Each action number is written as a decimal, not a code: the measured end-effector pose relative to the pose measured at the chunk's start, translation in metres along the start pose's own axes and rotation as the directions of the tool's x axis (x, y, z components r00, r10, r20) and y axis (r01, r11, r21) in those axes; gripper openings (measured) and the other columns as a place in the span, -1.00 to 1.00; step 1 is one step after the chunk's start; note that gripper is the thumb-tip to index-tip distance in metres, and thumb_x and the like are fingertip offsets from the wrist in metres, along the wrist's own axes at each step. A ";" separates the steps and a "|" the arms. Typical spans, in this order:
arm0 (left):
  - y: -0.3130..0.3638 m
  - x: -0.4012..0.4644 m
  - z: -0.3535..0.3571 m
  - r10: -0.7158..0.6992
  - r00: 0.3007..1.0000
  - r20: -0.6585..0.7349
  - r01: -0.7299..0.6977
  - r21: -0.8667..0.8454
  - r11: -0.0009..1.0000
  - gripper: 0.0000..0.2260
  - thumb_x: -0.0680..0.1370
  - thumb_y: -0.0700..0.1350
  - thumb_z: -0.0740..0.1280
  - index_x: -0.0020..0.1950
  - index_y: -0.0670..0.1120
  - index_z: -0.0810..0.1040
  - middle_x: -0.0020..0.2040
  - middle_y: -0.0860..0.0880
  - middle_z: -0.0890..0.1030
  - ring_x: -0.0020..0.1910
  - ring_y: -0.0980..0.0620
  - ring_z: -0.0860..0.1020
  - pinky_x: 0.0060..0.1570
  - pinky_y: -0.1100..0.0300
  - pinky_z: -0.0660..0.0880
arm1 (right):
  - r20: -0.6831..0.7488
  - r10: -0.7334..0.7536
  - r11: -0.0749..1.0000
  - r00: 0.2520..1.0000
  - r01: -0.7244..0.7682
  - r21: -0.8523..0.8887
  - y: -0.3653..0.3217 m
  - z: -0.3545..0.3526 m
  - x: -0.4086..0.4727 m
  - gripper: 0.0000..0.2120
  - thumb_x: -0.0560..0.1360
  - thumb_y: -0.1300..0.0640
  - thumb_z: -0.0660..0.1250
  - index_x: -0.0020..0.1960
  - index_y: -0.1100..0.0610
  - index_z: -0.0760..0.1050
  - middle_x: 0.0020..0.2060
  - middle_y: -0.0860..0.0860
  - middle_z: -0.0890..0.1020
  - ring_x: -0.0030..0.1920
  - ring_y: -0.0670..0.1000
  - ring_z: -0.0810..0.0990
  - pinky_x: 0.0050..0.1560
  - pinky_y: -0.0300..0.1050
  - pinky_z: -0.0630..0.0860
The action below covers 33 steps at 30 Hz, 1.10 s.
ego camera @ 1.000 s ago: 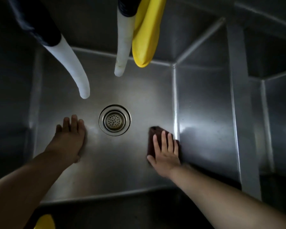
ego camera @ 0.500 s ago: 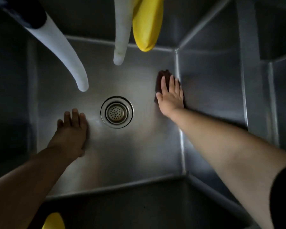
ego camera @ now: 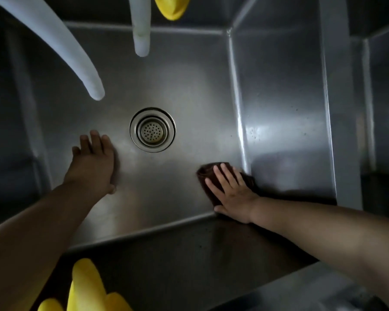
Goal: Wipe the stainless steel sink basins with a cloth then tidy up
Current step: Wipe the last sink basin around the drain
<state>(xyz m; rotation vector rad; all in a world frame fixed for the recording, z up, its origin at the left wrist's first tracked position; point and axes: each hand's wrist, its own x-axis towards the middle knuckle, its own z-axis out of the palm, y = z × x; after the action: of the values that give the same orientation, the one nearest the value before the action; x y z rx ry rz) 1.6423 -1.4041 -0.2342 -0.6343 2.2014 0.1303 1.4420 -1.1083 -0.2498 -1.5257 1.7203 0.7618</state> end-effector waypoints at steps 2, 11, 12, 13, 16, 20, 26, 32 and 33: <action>0.000 0.001 0.002 0.002 1.000 -0.002 -0.002 0.002 1.000 0.14 0.32 0.27 0.44 0.46 -0.34 -0.22 0.47 -0.40 -0.12 0.44 -0.39 0.04 0.38 -0.13 0.22 | -0.005 -0.124 0.992 0.992 0.123 -0.021 0.002 -0.004 0.002 -0.25 0.58 -0.17 0.06 0.49 -0.03 -0.41 0.28 0.09 -0.60 0.27 0.19 -0.67 0.20 0.14 -0.64; 0.001 0.005 0.006 -0.005 1.000 -0.006 0.005 0.000 1.000 0.16 0.31 0.26 0.46 0.47 -0.34 -0.24 0.48 -0.40 -0.13 0.46 -0.39 0.02 0.38 -0.13 0.20 | -0.214 -0.763 0.637 0.610 0.654 -0.409 -0.073 -0.050 0.068 -0.44 0.54 -0.08 0.18 0.51 -0.14 0.12 0.53 0.03 0.11 0.53 0.14 -0.03 0.47 0.19 -0.26; 0.001 0.005 0.006 -0.004 1.000 -0.008 0.004 0.008 1.000 0.16 0.31 0.26 0.45 0.47 -0.33 -0.24 0.48 -0.40 -0.13 0.46 -0.39 0.02 0.38 -0.13 0.21 | -0.240 -0.783 0.616 0.573 0.667 -0.418 -0.092 -0.056 0.079 -0.46 0.54 -0.06 0.18 0.50 -0.14 0.15 0.52 0.02 0.14 0.53 0.13 -0.01 0.46 0.17 -0.28; 0.000 0.005 0.006 -0.002 1.000 -0.013 0.002 0.017 1.000 0.16 0.31 0.27 0.45 0.47 -0.33 -0.24 0.48 -0.40 -0.12 0.46 -0.38 0.03 0.39 -0.12 0.21 | -0.248 -0.789 0.610 0.562 0.669 -0.423 -0.111 -0.061 0.088 -0.48 0.55 -0.04 0.17 0.49 -0.15 0.16 0.52 0.00 0.15 0.52 0.12 0.01 0.44 0.16 -0.30; 0.001 0.005 0.008 -0.002 1.000 -0.030 0.003 0.030 1.000 0.17 0.31 0.29 0.44 0.47 -0.32 -0.24 0.49 -0.39 -0.12 0.47 -0.37 0.03 0.39 -0.11 0.21 | -0.221 -0.750 0.646 0.623 0.619 -0.447 -0.147 -0.069 0.100 -0.48 0.56 -0.03 0.13 0.49 -0.17 0.13 0.53 -0.03 0.11 0.53 0.11 -0.03 0.43 0.17 -0.30; 0.002 0.007 0.010 -0.011 1.000 -0.024 0.012 0.037 0.999 0.16 0.31 0.29 0.43 0.48 -0.32 -0.24 0.49 -0.38 -0.13 0.47 -0.37 0.02 0.40 -0.09 0.20 | -0.286 -0.747 0.661 0.600 0.620 -0.423 -0.125 -0.068 0.096 -0.53 0.59 -0.04 0.10 0.49 -0.13 0.17 0.52 -0.03 0.14 0.53 0.09 -0.01 0.48 0.11 -0.22; 0.000 0.010 0.012 -0.021 1.000 0.002 0.021 0.007 1.000 0.17 0.31 0.26 0.45 0.47 -0.32 -0.27 0.49 -0.36 -0.17 0.47 -0.37 -0.02 0.40 -0.10 0.16 | -0.410 -0.581 0.813 0.704 0.477 -0.333 -0.029 -0.065 0.076 -0.46 0.53 -0.06 0.16 0.49 -0.11 0.18 0.51 -0.02 0.18 0.51 0.09 0.08 0.48 0.14 -0.04; -0.002 0.009 0.014 -0.024 1.000 -0.004 0.024 -0.037 0.999 0.16 0.29 0.21 0.49 0.48 -0.28 -0.25 0.49 -0.33 -0.18 0.47 -0.36 -0.04 0.42 -0.11 0.11 | -0.556 -0.091 0.990 0.826 0.137 0.040 0.001 -0.110 0.103 -0.46 0.53 0.05 0.24 0.48 -0.09 0.20 0.52 -0.03 0.16 0.47 0.13 0.15 0.33 0.15 0.18; -0.002 0.009 0.014 -0.027 1.000 -0.004 0.027 -0.041 0.999 0.16 0.30 0.21 0.49 0.48 -0.27 -0.26 0.49 -0.33 -0.19 0.48 -0.36 -0.06 0.43 -0.12 0.10 | -0.572 -0.061 0.990 0.818 0.123 0.070 -0.006 -0.121 0.110 -0.51 0.53 0.07 0.23 0.45 -0.06 0.27 0.51 -0.03 0.19 0.44 0.14 0.19 0.27 0.14 0.21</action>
<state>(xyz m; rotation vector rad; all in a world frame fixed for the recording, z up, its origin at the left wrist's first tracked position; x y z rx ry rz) 1.6480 -1.4058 -0.2501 -0.6871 2.1989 0.1604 1.4268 -1.2705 -0.2691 -1.8706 2.0442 0.1499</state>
